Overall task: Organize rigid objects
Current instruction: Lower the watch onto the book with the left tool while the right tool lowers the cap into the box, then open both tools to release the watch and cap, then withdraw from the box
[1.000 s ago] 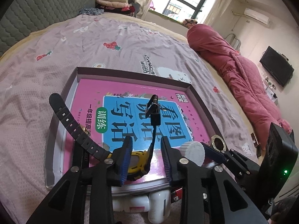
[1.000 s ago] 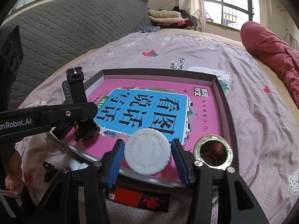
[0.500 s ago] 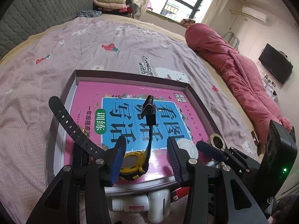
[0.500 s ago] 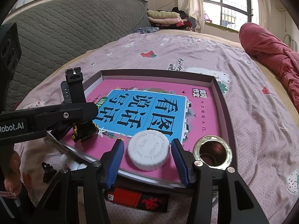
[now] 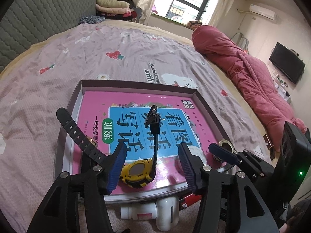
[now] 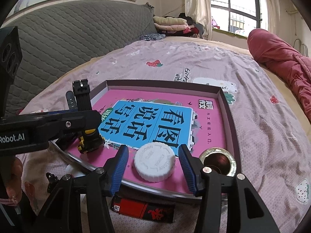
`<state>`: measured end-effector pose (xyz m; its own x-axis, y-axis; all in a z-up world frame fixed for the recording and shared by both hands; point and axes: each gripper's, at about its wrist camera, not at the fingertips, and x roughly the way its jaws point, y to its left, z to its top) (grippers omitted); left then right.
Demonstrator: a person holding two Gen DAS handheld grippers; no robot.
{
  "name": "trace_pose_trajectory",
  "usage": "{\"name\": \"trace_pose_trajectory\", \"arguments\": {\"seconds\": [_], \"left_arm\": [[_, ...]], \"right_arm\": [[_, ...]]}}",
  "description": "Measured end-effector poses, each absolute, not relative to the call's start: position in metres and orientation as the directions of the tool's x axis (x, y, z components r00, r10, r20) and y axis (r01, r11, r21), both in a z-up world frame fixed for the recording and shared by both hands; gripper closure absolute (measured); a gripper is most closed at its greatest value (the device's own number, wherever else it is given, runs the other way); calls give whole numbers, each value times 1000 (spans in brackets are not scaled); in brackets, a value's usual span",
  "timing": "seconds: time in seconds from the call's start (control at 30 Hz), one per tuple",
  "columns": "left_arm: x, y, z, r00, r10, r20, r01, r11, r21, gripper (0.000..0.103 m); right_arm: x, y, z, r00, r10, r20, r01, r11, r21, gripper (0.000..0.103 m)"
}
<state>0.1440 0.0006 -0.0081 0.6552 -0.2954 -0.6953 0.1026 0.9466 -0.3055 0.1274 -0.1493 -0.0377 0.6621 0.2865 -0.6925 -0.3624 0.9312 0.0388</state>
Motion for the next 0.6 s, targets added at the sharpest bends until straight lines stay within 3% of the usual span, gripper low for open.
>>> {"name": "trace_pose_trajectory", "arguments": {"seconds": [0.6], "left_arm": [[130,11,6,690,-231,-686,76,966,-249,30]], "right_arm": [[123,-161,-21,723,268,-637,-317,948,40,48]]}}
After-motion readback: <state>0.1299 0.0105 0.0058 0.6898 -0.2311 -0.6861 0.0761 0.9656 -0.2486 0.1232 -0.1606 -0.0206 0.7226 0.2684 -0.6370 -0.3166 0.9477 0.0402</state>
